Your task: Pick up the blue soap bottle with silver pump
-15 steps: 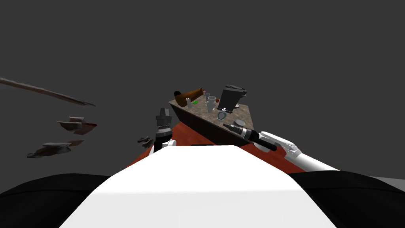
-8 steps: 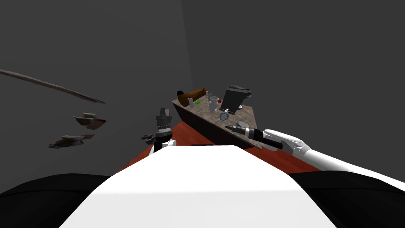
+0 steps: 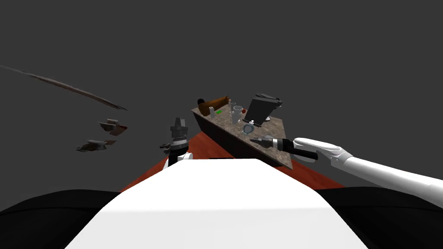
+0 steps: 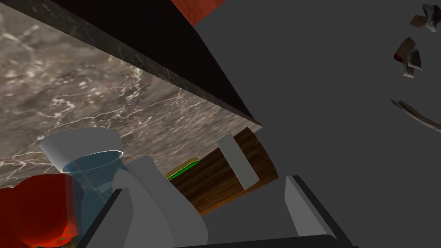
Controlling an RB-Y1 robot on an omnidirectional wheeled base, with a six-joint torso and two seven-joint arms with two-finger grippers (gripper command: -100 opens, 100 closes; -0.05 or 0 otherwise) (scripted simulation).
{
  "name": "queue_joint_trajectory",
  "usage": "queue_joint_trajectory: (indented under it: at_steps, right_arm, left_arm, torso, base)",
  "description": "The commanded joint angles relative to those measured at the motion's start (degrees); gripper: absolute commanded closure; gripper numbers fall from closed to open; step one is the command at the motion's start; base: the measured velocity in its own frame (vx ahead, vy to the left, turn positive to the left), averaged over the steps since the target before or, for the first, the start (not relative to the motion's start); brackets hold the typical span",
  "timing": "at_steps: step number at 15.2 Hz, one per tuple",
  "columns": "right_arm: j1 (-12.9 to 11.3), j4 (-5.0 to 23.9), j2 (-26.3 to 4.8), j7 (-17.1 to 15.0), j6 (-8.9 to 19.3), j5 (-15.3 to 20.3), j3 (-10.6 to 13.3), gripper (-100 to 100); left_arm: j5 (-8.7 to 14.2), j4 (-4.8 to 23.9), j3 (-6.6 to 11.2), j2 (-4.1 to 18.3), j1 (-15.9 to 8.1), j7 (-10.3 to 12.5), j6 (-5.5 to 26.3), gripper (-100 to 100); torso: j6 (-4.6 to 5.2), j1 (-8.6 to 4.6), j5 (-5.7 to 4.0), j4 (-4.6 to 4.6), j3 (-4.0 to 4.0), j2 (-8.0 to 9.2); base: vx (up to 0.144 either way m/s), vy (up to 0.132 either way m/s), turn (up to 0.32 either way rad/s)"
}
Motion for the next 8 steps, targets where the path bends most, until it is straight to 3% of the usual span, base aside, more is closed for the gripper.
queue_joint_trajectory:
  at_steps: [1,4,8]
  right_arm:
    - [0.2,0.6,-1.7,-0.1,-0.5,0.0,-0.1,-100]
    - [-0.3,3.3,-6.1,-0.8,-1.6,1.3,0.9,-100]
    - [-0.5,4.6,-10.4,-1.1,-2.1,1.8,1.4,-100]
  left_arm:
    - [0.0,0.0,0.00,0.0,0.0,0.0,0.0,0]
    - [0.0,0.0,0.00,0.0,0.0,0.0,0.0,0]
    - [0.0,0.0,0.00,0.0,0.0,0.0,0.0,0]
  torso:
    - [0.00,0.00,0.00,0.00,0.00,0.00]
    - [0.01,0.01,0.00,0.00,0.00,0.00]
    - [0.01,0.02,0.01,0.00,0.00,-0.01]
  base:
    - [0.012,0.001,0.066]
    - [0.016,0.006,0.156]
    - [0.019,0.005,0.100]
